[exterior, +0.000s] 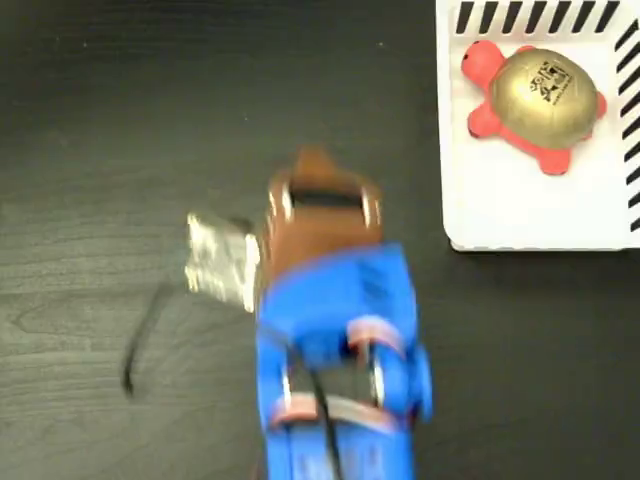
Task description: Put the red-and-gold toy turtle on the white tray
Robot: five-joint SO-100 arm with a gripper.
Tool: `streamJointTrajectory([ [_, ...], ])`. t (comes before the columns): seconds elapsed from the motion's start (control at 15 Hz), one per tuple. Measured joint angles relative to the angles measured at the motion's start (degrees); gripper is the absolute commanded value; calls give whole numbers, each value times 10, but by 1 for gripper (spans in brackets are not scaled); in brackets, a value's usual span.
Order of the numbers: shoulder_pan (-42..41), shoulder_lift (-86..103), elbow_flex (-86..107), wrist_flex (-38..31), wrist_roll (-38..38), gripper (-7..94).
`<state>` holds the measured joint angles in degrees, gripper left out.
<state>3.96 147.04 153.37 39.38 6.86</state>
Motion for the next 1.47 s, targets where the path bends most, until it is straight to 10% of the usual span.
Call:
streamJointTrajectory([
  [0.67, -36, 384, 146, 312, -45, 0],
  [1.47, -31, 389, 146, 324, -41, 0],
])
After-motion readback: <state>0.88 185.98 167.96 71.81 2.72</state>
